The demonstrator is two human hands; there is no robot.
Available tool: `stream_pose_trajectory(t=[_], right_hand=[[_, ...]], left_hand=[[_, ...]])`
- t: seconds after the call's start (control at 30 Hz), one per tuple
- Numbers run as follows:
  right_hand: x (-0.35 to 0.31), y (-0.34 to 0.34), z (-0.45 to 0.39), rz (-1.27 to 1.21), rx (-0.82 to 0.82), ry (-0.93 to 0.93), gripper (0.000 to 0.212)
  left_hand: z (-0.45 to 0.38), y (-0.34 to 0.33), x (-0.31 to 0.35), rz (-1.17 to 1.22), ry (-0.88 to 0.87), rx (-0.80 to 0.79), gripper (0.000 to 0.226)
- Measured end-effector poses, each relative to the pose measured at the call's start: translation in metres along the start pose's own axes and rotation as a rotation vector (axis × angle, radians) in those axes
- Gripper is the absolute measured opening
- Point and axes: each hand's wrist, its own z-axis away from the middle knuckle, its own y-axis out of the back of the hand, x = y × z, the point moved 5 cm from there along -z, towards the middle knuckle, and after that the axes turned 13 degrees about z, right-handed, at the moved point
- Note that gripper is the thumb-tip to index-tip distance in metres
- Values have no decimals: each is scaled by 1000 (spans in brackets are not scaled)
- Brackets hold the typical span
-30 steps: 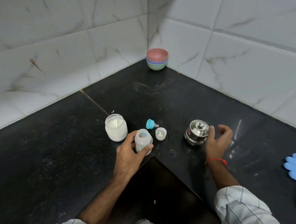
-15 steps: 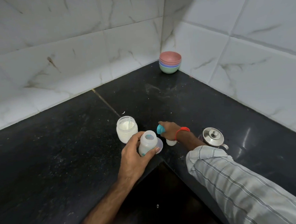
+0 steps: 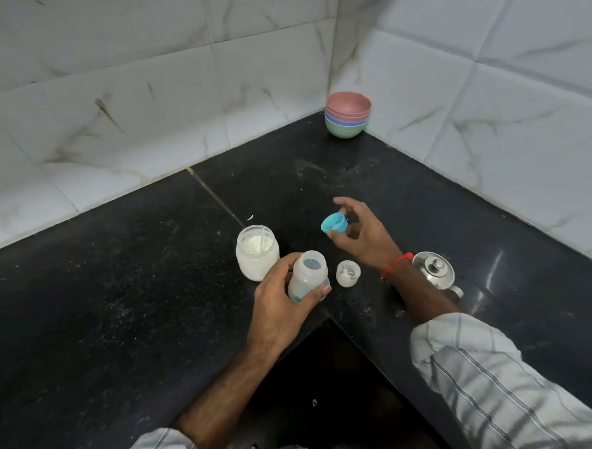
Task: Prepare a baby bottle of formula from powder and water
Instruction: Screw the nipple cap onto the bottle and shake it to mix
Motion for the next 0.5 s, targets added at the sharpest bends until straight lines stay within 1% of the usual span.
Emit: stream_pose_trajectory(t=[0.07,0.17,0.37,0.43,0.5], right_hand=[[-16,23,17,-52,-28,53,59],[-38,52,41,-38,-113,127,57],[-71,71,69,267,-281,356,50],[-77,71,74,343,-339,408,48],[-78,68,76,418,-385,418,48]], left_hand=[[-1,-5,1,2,-2,-3,60],[-2,-13,0,-13,6,-18,59],[5,-36,9,9,-53,-78,60],[9,-44,14,-4,-76,-98,60],[12,-50,17,-17,-111,-116,58]])
